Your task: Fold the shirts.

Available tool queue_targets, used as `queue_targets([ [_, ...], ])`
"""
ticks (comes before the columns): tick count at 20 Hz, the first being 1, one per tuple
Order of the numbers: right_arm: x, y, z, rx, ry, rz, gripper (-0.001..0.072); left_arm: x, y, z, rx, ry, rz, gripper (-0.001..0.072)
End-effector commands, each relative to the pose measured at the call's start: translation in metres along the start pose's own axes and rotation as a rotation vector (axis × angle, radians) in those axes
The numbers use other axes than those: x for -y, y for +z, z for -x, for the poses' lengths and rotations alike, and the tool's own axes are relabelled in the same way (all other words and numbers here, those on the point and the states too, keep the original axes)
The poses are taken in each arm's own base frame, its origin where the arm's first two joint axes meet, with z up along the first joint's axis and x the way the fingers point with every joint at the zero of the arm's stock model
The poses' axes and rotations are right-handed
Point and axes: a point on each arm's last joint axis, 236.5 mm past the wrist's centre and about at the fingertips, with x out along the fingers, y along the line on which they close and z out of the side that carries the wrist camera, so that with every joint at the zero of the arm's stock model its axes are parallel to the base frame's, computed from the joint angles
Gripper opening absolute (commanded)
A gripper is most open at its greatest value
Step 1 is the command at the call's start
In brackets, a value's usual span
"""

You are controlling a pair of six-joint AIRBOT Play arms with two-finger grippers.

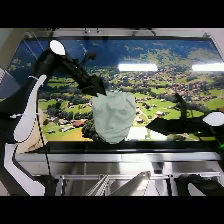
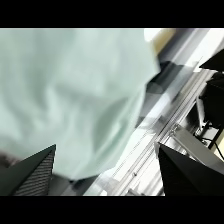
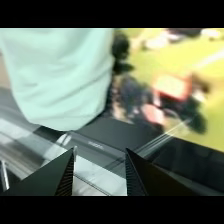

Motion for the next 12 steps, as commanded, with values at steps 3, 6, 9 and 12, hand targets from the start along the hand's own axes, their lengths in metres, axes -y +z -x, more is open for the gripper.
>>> queue_targets([
  [3,0.014,-0.029,-0.093,-0.16,0.031,-0.024,0.0409,-0.088,-0.054,-0.026,-0.051,-0.028,0.285,0.0717],
  [6,0.005,-0.031,-0.123,-0.171,0.109,-0.037,0.0444,-0.095,-0.043,-0.043,0.031,-0.131,0.311,0.0716],
  [9,-0.013,-0.011,-0.131,-0.133,0.17,-0.028,0.0403,-0.095,-0.034,-0.063,0.04,-0.191,0.334,0.0674],
  [12,-0.032,0.004,-0.127,-0.12,0.214,0.013,0.0097,-0.094,-0.03,-0.084,0.023,-0.192,0.337,0.0169],
])
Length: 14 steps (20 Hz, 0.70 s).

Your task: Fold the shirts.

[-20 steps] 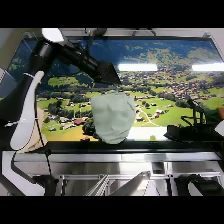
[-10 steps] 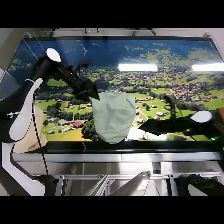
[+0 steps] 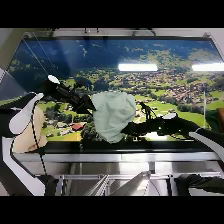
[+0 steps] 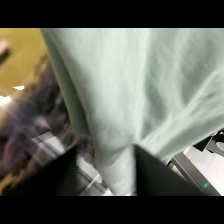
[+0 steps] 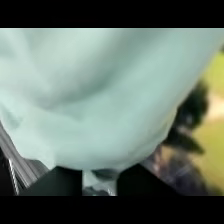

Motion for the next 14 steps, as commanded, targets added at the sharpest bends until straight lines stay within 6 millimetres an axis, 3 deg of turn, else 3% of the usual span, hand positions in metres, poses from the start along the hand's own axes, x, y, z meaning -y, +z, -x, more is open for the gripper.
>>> queue_targets([
  [1,-0.028,0.014,-0.003,0.006,0.082,0.043,0.0018,0.009,0.011,-0.019,0.027,-0.062,-0.018,0.0004],
  [3,-0.05,0.009,0.002,-0.03,0.147,0.077,0.0017,0.057,0.021,-0.006,0.08,-0.225,-0.093,0.0001],
  [4,-0.067,0.003,0.01,-0.056,0.198,0.099,0.0017,0.091,0.022,0.01,0.1,-0.322,-0.149,0.0001],
  [6,-0.113,-0.011,0.046,-0.106,0.341,0.173,0.0017,0.154,0.005,0.048,0.106,-0.447,-0.281,0.0],
  [9,-0.183,-0.009,0.139,-0.031,0.49,0.325,0.0017,0.233,-0.037,0.105,0.155,-0.428,-0.505,0.0],
  [12,-0.247,0.012,0.247,0.289,0.523,0.508,0.0017,0.313,-0.088,0.156,0.287,-0.373,-0.749,0.0001],
  [14,-0.275,0.012,0.298,0.458,0.511,0.597,0.0017,0.358,-0.121,0.174,0.36,-0.348,-0.852,0.0002],
])
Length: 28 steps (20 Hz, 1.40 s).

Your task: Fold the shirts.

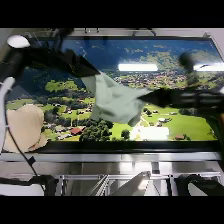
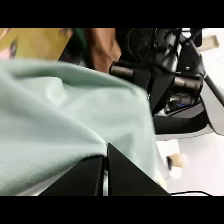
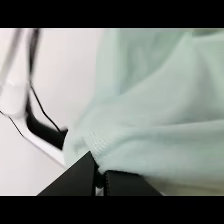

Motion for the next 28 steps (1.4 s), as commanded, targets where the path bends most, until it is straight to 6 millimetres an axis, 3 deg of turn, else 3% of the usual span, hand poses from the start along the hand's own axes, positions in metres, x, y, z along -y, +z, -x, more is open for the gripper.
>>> queue_targets([
  [1,-0.091,0.038,0.053,0.198,0.001,0.227,0.0017,0.117,0.009,0.007,0.071,0.014,-0.232,0.0002],
  [3,-0.118,0.047,0.067,0.288,-0.002,0.3,0.0017,0.161,-0.003,0.001,0.071,0.013,-0.328,0.0003],
  [4,-0.124,0.049,0.07,0.315,-0.011,0.321,0.0017,0.173,-0.012,-0.002,0.058,0.026,-0.359,0.0003],
  [6,-0.129,0.049,0.072,0.335,-0.022,0.34,0.0017,0.17,-0.031,-0.009,0.019,0.104,-0.376,0.0004],
  [8,-0.117,0.053,0.072,0.338,-0.066,0.333,0.0018,0.143,-0.044,-0.012,-0.003,0.207,-0.341,0.0022],
  [11,-0.039,0.058,0.076,0.279,-0.288,0.236,0.0018,0.074,-0.055,-0.014,-0.009,0.337,-0.207,0.0023],
  [14,0.046,0.042,0.069,0.157,-0.41,0.066,0.0022,-0.01,-0.084,-0.019,-0.083,0.386,-0.006,0.0024],
  [15,0.075,0.035,0.065,0.118,-0.436,0.008,0.0129,-0.04,-0.096,-0.02,-0.111,0.386,0.078,0.0022],
  [16,0.102,0.031,0.062,0.09,-0.465,-0.04,0.0348,-0.065,-0.106,-0.018,-0.123,0.384,0.16,0.0022],
  [17,0.129,0.029,0.062,0.077,-0.491,-0.09,0.0404,-0.089,-0.113,-0.014,-0.127,0.383,0.238,0.0023],
  [18,0.152,0.028,0.064,0.073,-0.506,-0.135,0.0404,-0.109,-0.115,-0.007,-0.119,0.385,0.296,0.0037],
  [19,0.168,0.027,0.067,0.072,-0.512,-0.18,0.0405,-0.126,-0.115,0.005,-0.105,0.385,0.349,0.0267],
  [20,0.18,0.024,0.07,0.065,-0.513,-0.217,0.0405,-0.136,-0.114,0.015,-0.098,0.374,0.388,0.0403],
  [21,0.185,0.015,0.072,0.032,-0.502,-0.248,0.0414,-0.142,-0.114,0.026,-0.093,0.353,0.425,0.0605],
  [22,0.186,0.001,0.07,-0.024,-0.496,-0.263,0.05,-0.147,-0.118,0.035,-0.098,0.342,0.476,0.072],
  [23,0.188,-0.019,0.069,-0.104,-0.505,-0.269,0.0601,-0.151,-0.124,0.042,-0.104,0.327,0.512,0.0718],
  [26,0.212,-0.066,0.071,-0.251,-0.612,-0.278,0.0604,-0.16,-0.151,0.047,-0.116,0.288,0.623,0.0718],
  [28,0.239,-0.071,0.09,-0.237,-0.738,-0.307,0.0603,-0.158,-0.18,0.035,-0.165,0.238,0.705,0.0717],
])
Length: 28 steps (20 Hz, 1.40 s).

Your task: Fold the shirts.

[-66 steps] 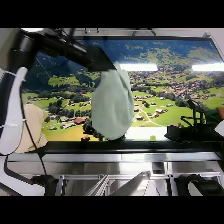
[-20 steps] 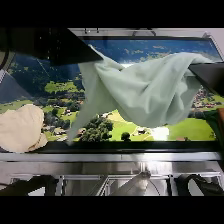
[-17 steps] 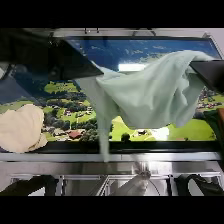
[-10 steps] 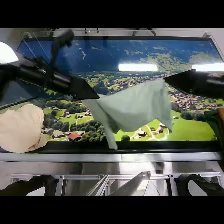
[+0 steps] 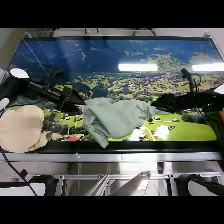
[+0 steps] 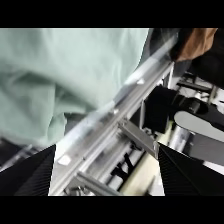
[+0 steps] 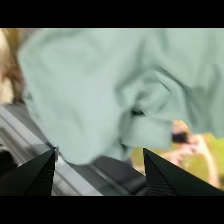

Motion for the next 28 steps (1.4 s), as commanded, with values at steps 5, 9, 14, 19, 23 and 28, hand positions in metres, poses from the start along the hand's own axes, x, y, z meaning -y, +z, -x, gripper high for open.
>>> queue_targets([
  [5,0.09,-0.01,-0.002,-0.027,-0.261,-0.114,0.0602,-0.026,-0.09,-0.076,-0.216,-0.031,0.157,0.0718],
  [9,0.1,-0.017,-0.036,-0.081,-0.188,-0.194,0.0601,-0.039,-0.101,-0.118,-0.202,0.063,0.124,0.0716],
  [14,0.087,-0.017,-0.076,-0.099,-0.034,-0.226,0.0343,-0.056,-0.104,-0.153,-0.231,0.121,0.127,0.0697],
  [19,0.059,0.0,-0.078,-0.048,0.089,-0.205,0.0018,-0.022,-0.079,-0.161,-0.152,-0.08,0.116,0.0013],
  [23,0.01,0.008,-0.054,-0.067,0.21,-0.127,0.0017,0.066,-0.057,-0.11,-0.011,-0.394,-0.026,0.0013],
  [28,-0.124,0.067,0.077,0.276,0.397,0.189,0.0016,0.182,-0.072,0.022,0.275,-0.641,-0.379,0.0012],
])
